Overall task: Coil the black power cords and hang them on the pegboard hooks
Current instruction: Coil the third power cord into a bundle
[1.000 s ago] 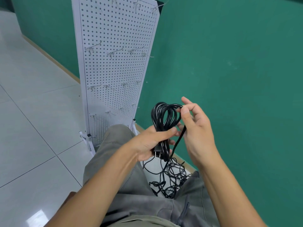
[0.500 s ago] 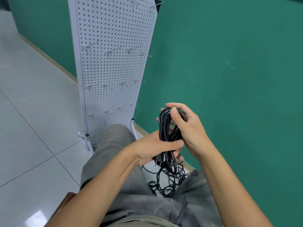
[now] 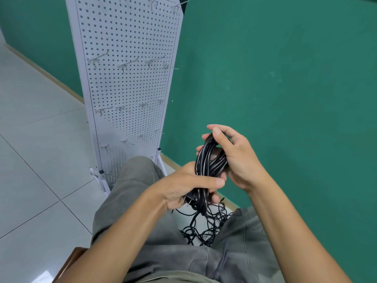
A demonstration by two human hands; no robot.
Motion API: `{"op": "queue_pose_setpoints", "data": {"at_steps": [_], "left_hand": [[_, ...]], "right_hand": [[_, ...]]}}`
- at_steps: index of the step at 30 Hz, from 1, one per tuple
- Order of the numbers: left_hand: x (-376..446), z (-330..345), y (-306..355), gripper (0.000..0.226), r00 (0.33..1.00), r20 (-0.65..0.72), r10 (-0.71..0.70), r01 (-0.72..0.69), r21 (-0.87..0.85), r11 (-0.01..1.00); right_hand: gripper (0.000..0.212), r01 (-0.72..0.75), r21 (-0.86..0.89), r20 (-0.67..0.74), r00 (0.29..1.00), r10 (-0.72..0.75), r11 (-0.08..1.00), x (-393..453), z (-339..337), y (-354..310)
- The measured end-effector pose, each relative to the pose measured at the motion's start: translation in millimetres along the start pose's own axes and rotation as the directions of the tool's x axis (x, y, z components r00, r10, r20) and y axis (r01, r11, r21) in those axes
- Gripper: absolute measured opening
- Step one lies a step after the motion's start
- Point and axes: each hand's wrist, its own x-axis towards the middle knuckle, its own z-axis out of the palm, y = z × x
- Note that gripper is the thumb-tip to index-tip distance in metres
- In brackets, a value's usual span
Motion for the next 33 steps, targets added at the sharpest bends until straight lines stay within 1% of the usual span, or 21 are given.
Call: {"op": "queue_pose_setpoints", "data": {"at_steps": [2,5,6,9,12,13,15,16,18,20,22,26,29,31,33], "left_hand": [[0,2,1,0.013,1.0,-0.029,-0.009,0.008,-0.009,1.0],[0,5,3,0.033,1.0,-0.023,0.017,-0.018,-0.019,1.0],[-1,5,5,0.033,1.0,-0.017,0.023,-0.024,-0.012,1.0],[-4,5,8,0.019,0.999,-0.024,0.041,-0.04,0.056,0.998],[-4,7,6,0.013,1.0,-0.026,0.017,-0.015,0.095,0.995],[-4,7,5,0.017,1.0,-0.03,0.008,-0.004,0.133,0.991],[-2,6,3,0.029,0.999,-0.041,0.016,-0.007,0.203,0.979],[-1,5,1,0.031,0.999,-0.044,0.03,-0.02,0.208,0.978],[2,5,0,0.028,0.996,-0.065,0.059,-0.045,0.189,0.981],[3,5,0,0.022,0.986,-0.142,0.089,-0.067,0.153,0.986],[5,2,3,0.023,0.961,-0.244,0.128,-0.104,0.107,0.989],[1,-12,15,0.028,0.903,-0.399,0.16,-0.179,-0.01,0.984],[-4,-23,24,0.028,0.858,-0.486,0.167,-0.21,-0.035,0.977],[-6,-29,29,0.024,0.812,-0.545,0.208,-0.277,-0.045,0.96],[-7,-35,35,0.023,0.757,-0.613,0.226,-0.336,-0.069,0.94]], "right_hand": [[0.024,0.015,-0.034,0.014,1.0,-0.015,0.999,-2,1,-5],[0.029,0.048,-0.129,0.065,0.997,-0.04,0.99,-6,1,-11],[0.031,0.07,-0.176,0.078,0.995,-0.057,0.982,-6,0,-13],[0.038,0.149,-0.365,0.095,0.988,-0.123,0.919,-3,-6,-16],[0.044,0.179,-0.457,0.13,0.982,-0.133,0.871,-1,-11,-18],[0.046,0.181,-0.467,0.145,0.981,-0.127,0.866,-1,-13,-17],[0.05,0.167,-0.442,0.16,0.981,-0.105,0.882,1,-15,-14],[0.051,0.151,-0.406,0.159,0.983,-0.093,0.901,1,-15,-12],[0.055,0.081,-0.251,0.168,0.985,-0.039,0.965,0,-15,-6],[0.065,-0.01,-0.068,0.222,0.975,0.025,0.998,-2,-13,3],[0.077,-0.079,-0.006,0.267,0.961,0.078,0.997,-6,-12,19],[0.095,-0.174,-0.025,0.354,0.919,0.171,0.984,-15,-7,62],[0.098,-0.158,-0.104,0.4,0.897,0.187,0.982,-20,-4,83],[0.094,-0.129,-0.157,0.406,0.895,0.183,0.979,-22,-4,89],[0.078,-0.118,-0.204,0.385,0.903,0.191,0.972,-25,-7,93]]}}
